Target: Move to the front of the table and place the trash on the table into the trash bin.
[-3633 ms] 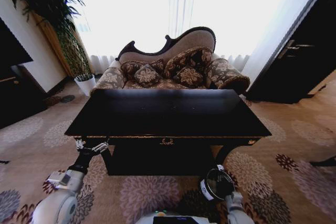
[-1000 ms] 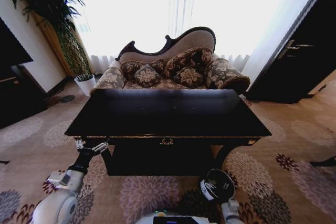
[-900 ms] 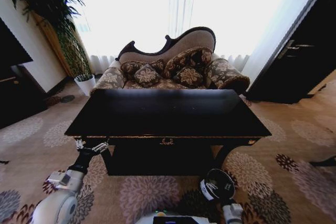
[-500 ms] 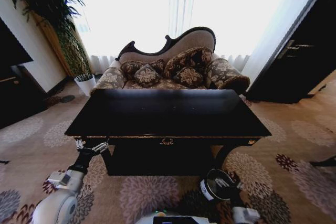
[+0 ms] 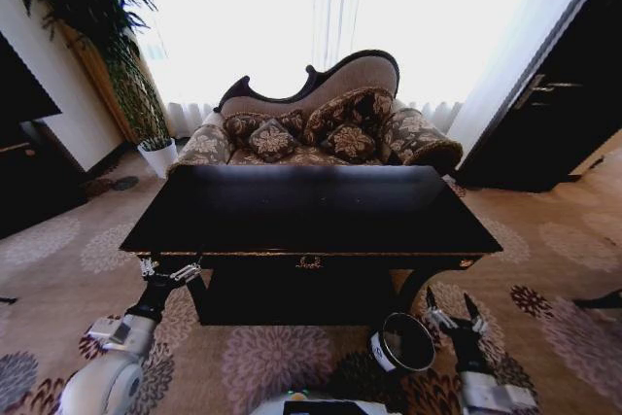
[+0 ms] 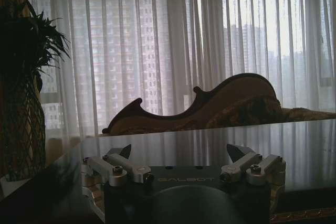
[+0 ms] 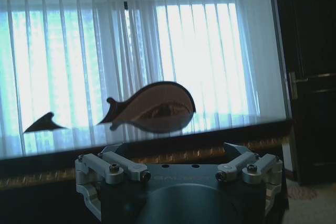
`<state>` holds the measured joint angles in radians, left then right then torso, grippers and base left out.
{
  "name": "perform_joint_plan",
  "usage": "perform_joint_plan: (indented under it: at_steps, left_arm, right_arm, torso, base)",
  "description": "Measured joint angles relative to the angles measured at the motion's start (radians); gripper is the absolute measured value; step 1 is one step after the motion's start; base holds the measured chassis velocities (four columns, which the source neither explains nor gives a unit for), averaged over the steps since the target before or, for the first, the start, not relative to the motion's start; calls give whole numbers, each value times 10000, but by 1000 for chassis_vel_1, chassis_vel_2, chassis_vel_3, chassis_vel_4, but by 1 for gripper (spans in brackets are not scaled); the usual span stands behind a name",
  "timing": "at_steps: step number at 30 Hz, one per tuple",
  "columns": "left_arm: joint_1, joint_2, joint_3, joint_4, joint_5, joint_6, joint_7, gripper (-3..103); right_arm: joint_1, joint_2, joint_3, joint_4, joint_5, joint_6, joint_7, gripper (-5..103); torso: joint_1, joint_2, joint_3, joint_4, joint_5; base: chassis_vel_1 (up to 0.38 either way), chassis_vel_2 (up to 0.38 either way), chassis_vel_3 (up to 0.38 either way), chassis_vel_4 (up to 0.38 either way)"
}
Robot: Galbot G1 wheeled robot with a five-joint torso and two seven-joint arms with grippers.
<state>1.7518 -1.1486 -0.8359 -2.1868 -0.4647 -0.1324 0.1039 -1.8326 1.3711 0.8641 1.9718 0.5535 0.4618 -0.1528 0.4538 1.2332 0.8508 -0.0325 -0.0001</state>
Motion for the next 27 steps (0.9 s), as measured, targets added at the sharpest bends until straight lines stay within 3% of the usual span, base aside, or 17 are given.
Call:
perform_joint_plan:
  at_steps: [27]
  left_arm:
    - [0,0,0,0,0,0,0,100]
  right_arm:
    - [947,-880,384,735,-223,-674,87,100]
  torso:
    - [0,0,1,0,0]
  base:
    - [0,0,0,0]
